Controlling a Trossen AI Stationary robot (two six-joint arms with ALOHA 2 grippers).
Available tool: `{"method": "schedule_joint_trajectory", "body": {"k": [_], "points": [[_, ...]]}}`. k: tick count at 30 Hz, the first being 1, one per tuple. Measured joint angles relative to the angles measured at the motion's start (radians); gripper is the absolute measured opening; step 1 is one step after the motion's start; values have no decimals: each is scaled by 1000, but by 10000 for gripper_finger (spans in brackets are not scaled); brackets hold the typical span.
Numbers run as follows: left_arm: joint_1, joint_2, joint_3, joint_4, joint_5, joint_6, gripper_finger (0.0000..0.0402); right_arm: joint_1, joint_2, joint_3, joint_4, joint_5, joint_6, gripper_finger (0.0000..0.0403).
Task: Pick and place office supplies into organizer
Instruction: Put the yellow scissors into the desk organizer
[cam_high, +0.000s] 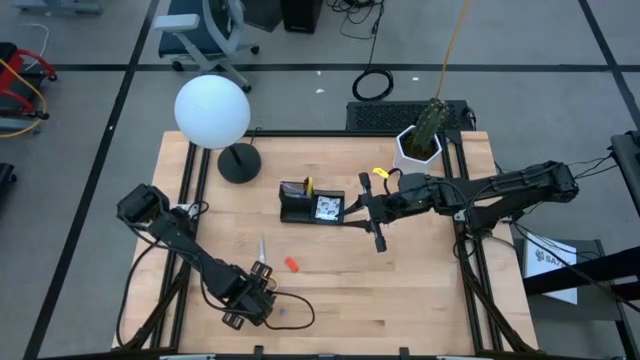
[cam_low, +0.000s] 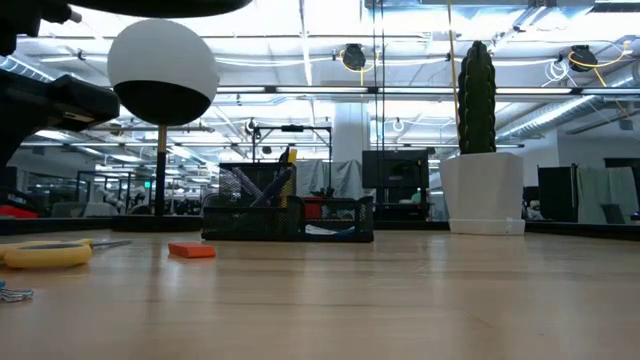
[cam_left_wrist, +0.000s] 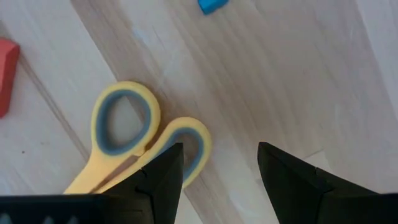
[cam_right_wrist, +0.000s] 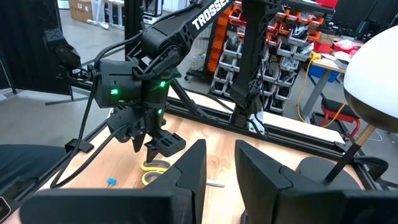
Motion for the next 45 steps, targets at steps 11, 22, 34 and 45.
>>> {"method": "schedule_joint_trajectory", "body": {"k": [11,22,34,45], "points": [[27,-7,-129,153,27,0,211,0,0,0,0,0,9,75],[47,-5,-144,174,17,20,109,0,0,0,4,0,8,75],[47,-3,-144,181,13,37,36,0,0,0,4,0,8,75],[46,-37,-148,185,-1,24,21,0,0,0,3,0,8,75]]}}
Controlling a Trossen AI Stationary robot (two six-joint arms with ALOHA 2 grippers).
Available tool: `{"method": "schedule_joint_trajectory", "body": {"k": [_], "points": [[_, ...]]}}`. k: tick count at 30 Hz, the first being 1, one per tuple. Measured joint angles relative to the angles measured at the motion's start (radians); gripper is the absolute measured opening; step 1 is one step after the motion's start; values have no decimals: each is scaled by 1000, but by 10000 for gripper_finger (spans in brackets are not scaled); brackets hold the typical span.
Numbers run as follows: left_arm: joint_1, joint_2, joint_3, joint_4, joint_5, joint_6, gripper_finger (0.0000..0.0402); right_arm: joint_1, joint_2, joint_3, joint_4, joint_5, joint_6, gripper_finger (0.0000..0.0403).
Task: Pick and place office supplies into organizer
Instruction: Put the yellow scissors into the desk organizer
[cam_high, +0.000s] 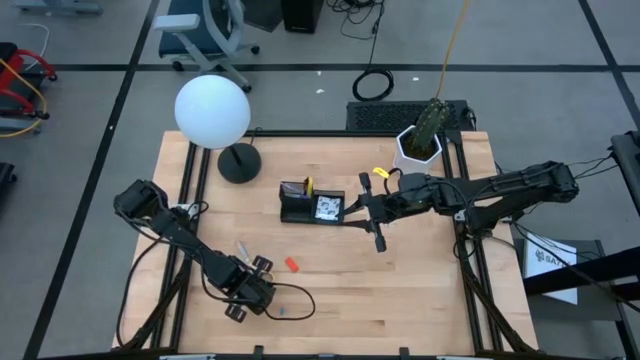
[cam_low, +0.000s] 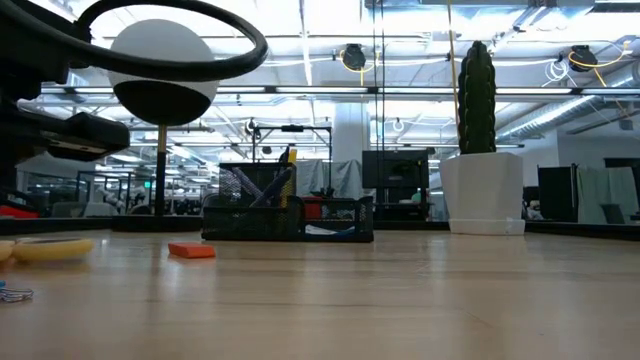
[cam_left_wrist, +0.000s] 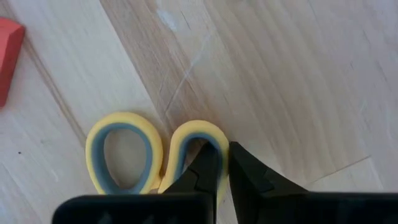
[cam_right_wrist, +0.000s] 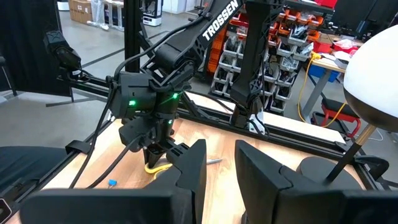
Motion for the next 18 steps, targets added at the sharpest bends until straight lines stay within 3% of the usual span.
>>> {"method": "schedule_joint_trajectory", "body": {"k": [11,18], "points": [[0,-121,0,92,-31,28,18,0,0,0,0,0,0,75],[2,-207,1,99,-107,32,18,0,0,0,0,0,0,75]]}}
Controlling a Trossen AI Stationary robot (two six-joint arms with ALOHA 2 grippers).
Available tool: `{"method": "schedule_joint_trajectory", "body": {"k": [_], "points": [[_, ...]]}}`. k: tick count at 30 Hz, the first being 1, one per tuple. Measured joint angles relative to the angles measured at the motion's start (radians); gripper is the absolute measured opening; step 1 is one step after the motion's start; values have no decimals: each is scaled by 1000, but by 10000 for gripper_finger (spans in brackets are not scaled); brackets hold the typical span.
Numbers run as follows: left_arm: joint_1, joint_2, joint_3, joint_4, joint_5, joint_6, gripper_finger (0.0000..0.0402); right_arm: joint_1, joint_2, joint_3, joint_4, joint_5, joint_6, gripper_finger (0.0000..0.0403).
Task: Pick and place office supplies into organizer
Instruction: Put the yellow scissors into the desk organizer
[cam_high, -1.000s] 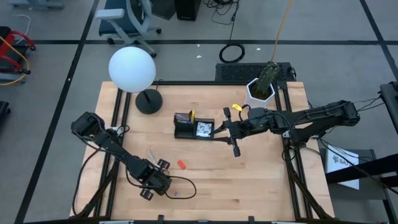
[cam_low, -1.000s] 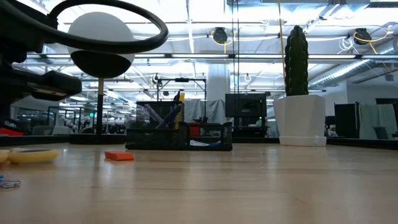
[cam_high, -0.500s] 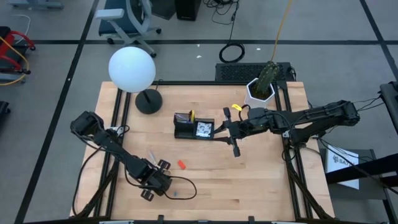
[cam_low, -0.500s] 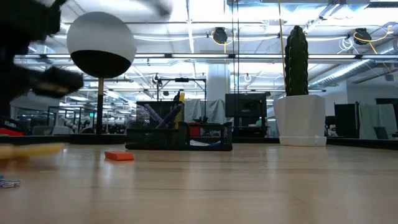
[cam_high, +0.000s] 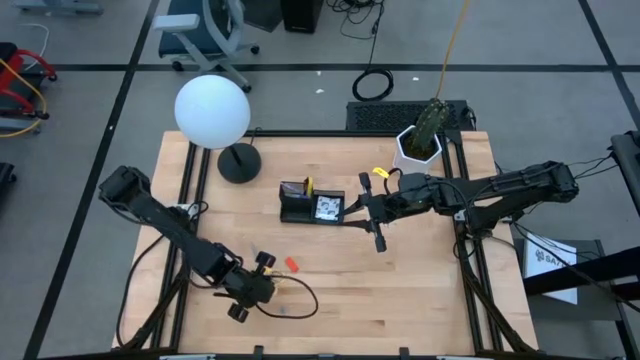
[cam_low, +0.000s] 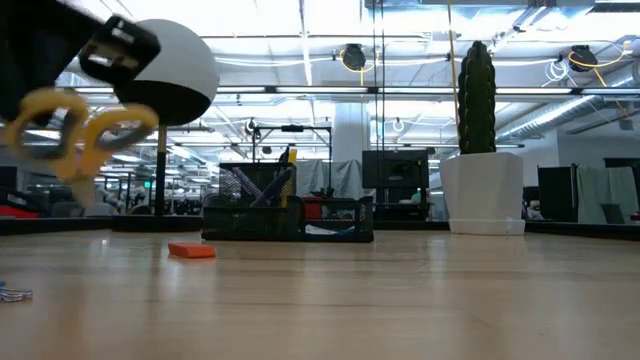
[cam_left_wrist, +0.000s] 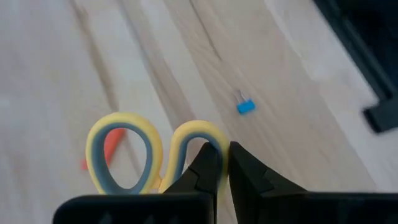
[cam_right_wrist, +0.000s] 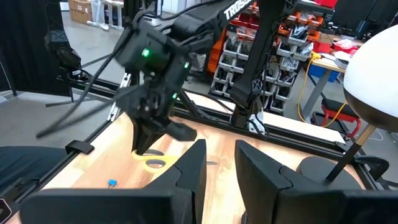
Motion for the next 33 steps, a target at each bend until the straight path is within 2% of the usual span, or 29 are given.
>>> {"method": "schedule_joint_trajectory", "body": {"k": [14,30,33], "points": [[40,-173,0,60,-229,72,18,0,0,0,0,0,0,75],[257,-240,1,256,-281,254,18,0,0,0,0,0,-3,75],[302,-251,4,340,-279,271,18,0,0,0,0,0,-3,75]]}}
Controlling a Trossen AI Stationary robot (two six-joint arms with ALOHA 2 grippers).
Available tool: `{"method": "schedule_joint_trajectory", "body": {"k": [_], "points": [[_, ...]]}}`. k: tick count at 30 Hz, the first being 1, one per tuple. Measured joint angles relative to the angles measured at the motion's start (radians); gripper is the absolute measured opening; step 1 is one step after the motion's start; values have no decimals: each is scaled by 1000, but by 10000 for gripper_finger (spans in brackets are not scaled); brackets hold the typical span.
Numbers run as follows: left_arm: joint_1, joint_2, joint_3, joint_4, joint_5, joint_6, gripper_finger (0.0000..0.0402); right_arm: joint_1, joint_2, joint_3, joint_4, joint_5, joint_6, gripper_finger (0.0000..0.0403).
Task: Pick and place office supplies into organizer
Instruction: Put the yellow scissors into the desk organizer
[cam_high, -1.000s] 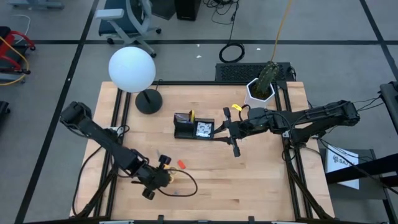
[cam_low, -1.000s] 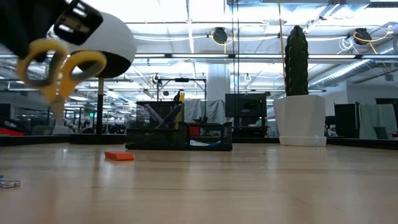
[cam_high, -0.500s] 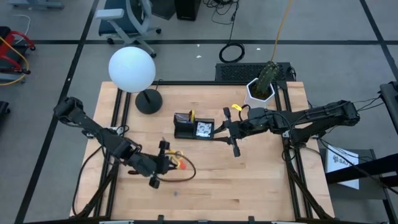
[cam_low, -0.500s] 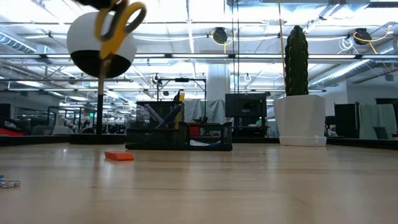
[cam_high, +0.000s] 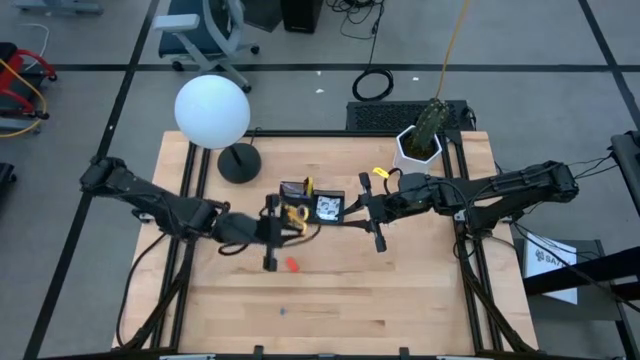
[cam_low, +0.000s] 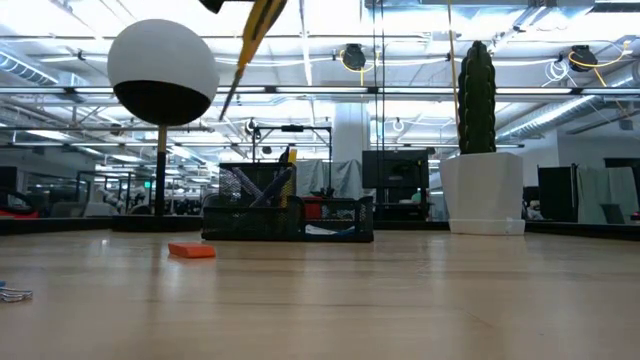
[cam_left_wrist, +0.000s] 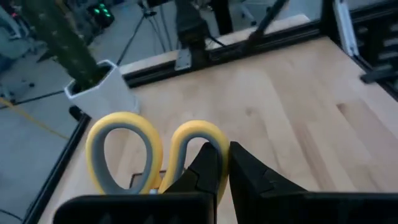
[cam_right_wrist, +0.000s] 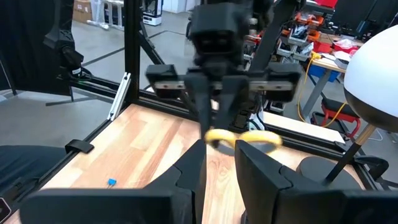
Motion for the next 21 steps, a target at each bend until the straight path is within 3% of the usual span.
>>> {"method": "schedule_joint_trajectory", "body": {"k": [17,21], "points": [[208,-32,-4,218,77,-23,18,0,3,0,-2,0,0,75],[246,-50,-79,377,97,-45,18,0,3,0,-2,0,0,75]]}}
